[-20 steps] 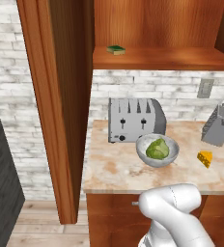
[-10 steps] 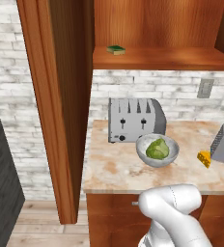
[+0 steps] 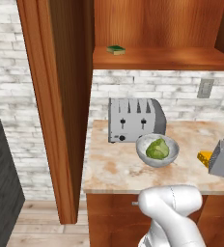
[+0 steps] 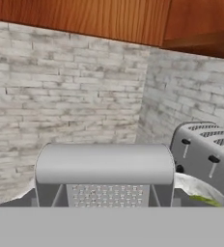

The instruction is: Pick the cheese from the fridge and the cheese grater from the cabinet and place them next to the salad bowl.

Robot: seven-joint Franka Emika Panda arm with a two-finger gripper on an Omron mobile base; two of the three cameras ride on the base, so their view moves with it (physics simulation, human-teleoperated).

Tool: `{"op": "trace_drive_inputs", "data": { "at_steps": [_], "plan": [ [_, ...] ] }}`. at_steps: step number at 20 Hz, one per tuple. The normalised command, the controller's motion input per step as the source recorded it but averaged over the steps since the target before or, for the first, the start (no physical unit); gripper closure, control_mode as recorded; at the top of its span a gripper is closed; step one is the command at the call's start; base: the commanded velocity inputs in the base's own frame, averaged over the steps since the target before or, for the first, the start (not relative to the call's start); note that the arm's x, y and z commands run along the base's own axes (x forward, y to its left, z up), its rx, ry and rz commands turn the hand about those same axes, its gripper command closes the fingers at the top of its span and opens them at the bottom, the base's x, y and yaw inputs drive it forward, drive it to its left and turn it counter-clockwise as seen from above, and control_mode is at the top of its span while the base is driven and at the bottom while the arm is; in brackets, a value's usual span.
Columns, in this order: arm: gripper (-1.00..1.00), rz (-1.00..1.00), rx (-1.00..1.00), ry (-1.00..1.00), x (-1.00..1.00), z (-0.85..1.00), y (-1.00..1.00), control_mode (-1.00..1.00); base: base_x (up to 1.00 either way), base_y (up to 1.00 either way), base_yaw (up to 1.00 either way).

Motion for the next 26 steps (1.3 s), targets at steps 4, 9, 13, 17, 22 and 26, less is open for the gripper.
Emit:
{"op": "trace_drive_inputs", "data": {
  "at_steps": [4, 9, 13, 17, 22, 26],
  "plan": [
    [1.0, 0.0, 0.06, 0.0, 0.0, -0.34, 0.0, -1.0, 0.0, 0.0, 0.0],
    [1.0, 0.0, 0.04, 0.0, 0.09, -0.27, 0.0, -1.0, 0.0, 0.0, 0.0],
    [1.0, 0.0, 0.0, 0.0, 0.39, -0.08, -0.01, -1.0, 0.0, 0.0, 0.0],
    [1.0, 0.0, 0.0, 0.0, 0.5, -0.19, -0.05, -1.0, 0.0, 0.0, 0.0],
    [1.0, 0.01, 0.0, 0.0, 0.3, -0.36, -0.17, -1.0, 0.0, 0.0, 0.0],
    [1.0, 0.0, 0.0, 0.0, 0.32, -0.35, -0.18, -1.0, 0.0, 0.0, 0.0]
  ]
}}
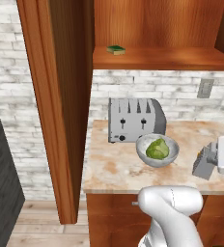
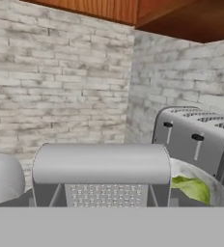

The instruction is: Pick the cheese from the fridge and the cheese grater from the cabinet and place them next to the salad bowl.

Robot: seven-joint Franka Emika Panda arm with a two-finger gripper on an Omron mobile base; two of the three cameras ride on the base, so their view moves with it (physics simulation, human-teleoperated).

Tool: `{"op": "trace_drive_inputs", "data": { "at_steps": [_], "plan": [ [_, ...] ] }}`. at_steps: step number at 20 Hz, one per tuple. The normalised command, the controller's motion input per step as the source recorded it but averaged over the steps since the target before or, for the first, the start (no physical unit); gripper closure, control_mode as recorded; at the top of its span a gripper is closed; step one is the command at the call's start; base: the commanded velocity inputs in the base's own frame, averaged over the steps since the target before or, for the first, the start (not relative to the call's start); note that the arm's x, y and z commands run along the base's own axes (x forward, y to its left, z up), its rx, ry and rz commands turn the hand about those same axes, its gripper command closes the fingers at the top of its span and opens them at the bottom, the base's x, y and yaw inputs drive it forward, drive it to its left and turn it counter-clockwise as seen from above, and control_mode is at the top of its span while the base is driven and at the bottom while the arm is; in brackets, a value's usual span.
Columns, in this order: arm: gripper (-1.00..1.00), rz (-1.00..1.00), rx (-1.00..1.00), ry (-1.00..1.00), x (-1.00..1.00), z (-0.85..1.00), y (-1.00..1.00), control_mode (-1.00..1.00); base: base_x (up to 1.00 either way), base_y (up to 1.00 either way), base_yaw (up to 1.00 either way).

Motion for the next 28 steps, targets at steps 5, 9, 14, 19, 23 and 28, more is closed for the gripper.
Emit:
{"op": "trace_drive_inputs", "data": {
  "at_steps": [5, 9, 14, 19, 23, 28],
  "plan": [
    [1.0, 0.0, 0.0, 0.0, 0.48, -0.28, -0.02, -1.0, 0.0, 0.0, 0.0],
    [1.0, 0.0, 0.0, 0.0, 0.34, -0.25, -0.01, -1.0, 0.0, 0.0, 0.0],
    [1.0, 0.01, 0.0, 0.0, 0.27, -0.25, -0.04, -1.0, 0.0, 0.0, 0.0],
    [1.0, 0.01, 0.0, 0.0, 0.24, -0.34, -0.13, -1.0, 0.0, 0.0, 0.0],
    [1.0, 0.01, 0.0, 0.0, 0.22, -0.33, -0.21, -1.0, 0.0, 0.0, 0.0],
    [1.0, 0.01, 0.0, 0.0, 0.32, -0.29, -0.09, -1.0, 0.0, 0.0, 0.0]
  ]
}}
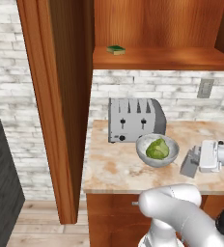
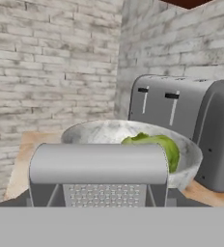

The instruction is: Pick the cheese from the fridge and the cheese grater from the cabinet and place them next to the salad bowl.

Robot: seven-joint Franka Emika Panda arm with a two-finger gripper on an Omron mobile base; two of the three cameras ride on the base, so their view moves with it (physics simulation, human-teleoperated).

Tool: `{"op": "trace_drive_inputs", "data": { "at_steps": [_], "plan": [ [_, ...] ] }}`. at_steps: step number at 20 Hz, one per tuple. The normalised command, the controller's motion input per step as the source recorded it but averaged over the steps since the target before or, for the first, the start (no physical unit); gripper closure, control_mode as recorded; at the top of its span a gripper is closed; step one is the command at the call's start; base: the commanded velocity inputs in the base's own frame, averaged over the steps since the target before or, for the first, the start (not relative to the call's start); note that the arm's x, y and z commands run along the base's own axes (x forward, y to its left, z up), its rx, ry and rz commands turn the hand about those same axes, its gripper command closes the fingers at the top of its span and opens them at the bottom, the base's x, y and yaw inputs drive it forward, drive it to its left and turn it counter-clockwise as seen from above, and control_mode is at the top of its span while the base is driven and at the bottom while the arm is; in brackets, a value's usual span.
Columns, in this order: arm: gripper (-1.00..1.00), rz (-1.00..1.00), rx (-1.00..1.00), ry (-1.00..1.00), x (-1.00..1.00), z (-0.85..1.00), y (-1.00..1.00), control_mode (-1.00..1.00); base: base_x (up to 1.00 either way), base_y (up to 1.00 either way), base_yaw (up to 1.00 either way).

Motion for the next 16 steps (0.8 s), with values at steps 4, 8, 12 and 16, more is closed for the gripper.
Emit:
{"op": "trace_drive_inputs", "data": {
  "at_steps": [4, 8, 12, 16],
  "plan": [
    [1.0, 0.01, 0.0, 0.0, 0.28, -0.32, -0.09, -1.0, 0.0, 0.0, 0.0],
    [1.0, 0.01, 0.0, 0.0, 0.21, -0.3, -0.13, -1.0, 0.0, 0.0, 0.0],
    [1.0, 0.01, 0.0, 0.0, 0.18, -0.27, -0.08, -1.0, 0.0, 0.0, 0.0],
    [-1.0, 0.0, 0.0, -0.01, 0.0, -0.25, 0.0, -1.0, 0.0, 0.0, 0.0]
  ]
}}
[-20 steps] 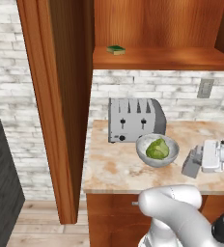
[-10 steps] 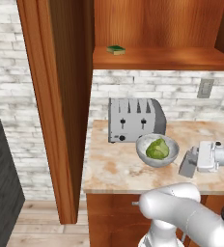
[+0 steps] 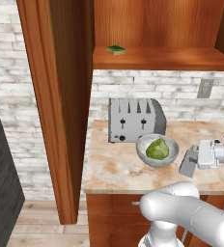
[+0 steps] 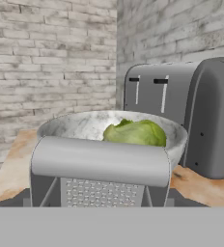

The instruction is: Pick the cheese from the fridge and the cheese grater from the cabinet and place them next to the salad bowl.

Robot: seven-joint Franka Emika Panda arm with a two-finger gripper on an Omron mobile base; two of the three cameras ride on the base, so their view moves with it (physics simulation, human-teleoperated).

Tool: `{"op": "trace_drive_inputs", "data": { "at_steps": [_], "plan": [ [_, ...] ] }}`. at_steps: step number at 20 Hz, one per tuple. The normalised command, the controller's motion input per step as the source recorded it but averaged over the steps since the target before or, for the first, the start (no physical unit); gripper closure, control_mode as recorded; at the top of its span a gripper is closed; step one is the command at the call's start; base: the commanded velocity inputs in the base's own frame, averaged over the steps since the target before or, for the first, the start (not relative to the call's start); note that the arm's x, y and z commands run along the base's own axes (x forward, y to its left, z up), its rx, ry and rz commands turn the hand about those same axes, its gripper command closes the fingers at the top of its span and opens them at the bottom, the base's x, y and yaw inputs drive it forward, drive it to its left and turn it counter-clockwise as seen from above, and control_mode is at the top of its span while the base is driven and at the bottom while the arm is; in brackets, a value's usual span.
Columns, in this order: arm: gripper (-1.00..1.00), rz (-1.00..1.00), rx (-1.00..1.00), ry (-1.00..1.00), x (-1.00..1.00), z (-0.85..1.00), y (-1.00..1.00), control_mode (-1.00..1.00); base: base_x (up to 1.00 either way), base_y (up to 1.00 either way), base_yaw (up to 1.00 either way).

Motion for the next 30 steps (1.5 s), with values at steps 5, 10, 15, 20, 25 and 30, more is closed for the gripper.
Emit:
{"op": "trace_drive_inputs", "data": {
  "at_steps": [5, 10, 15, 20, 25, 30],
  "plan": [
    [-1.0, 0.0, 0.0, 0.0, 0.0, -0.19, 0.0, -1.0, 0.0, 0.0, 0.0],
    [-1.0, 0.0, 0.0, 0.0, 0.0, -0.09, 0.0, -1.0, 0.0, 0.0, 0.0],
    [-1.0, 0.0, 0.0, -0.01, -0.06, 0.0, -0.04, -1.0, 0.0, 0.0, 0.0],
    [-1.0, 0.0, 0.0, 0.0, -0.13, 0.0, -0.05, -1.0, 0.0, 0.0, 0.0],
    [-1.0, 0.0, 0.0, 0.0, -0.01, 0.01, 0.0, -1.0, 0.0, 0.0, 0.0],
    [-1.0, 0.0, 0.0, -0.02, -0.07, 0.17, 0.0, -1.0, 0.0, 0.0, 0.0]
  ]
}}
